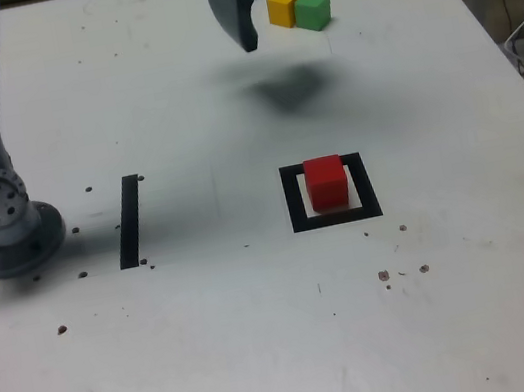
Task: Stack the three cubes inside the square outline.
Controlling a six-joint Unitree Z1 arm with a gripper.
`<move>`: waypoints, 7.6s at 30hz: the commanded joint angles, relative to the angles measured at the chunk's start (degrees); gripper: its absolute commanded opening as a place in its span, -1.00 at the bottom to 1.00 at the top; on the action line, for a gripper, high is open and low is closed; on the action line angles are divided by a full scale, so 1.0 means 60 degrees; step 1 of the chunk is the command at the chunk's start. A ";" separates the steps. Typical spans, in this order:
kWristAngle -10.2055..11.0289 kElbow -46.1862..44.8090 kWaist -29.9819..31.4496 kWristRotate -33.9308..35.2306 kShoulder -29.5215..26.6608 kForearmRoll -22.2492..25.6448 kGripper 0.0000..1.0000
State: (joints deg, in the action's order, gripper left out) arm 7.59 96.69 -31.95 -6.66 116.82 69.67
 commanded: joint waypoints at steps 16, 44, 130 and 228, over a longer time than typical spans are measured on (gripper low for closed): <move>-0.0313 0.3769 -0.1704 -0.0629 0.2559 0.1284 0.95; -0.0801 0.7993 -0.2366 -0.0637 0.5351 0.3153 0.65; -0.0638 -0.0194 0.5677 0.1846 -0.1099 0.1704 -0.36; -0.0173 0.2428 -0.0780 -0.5921 0.1662 0.0409 0.95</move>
State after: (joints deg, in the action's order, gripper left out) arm 6.77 110.65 -36.35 -41.58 126.31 72.01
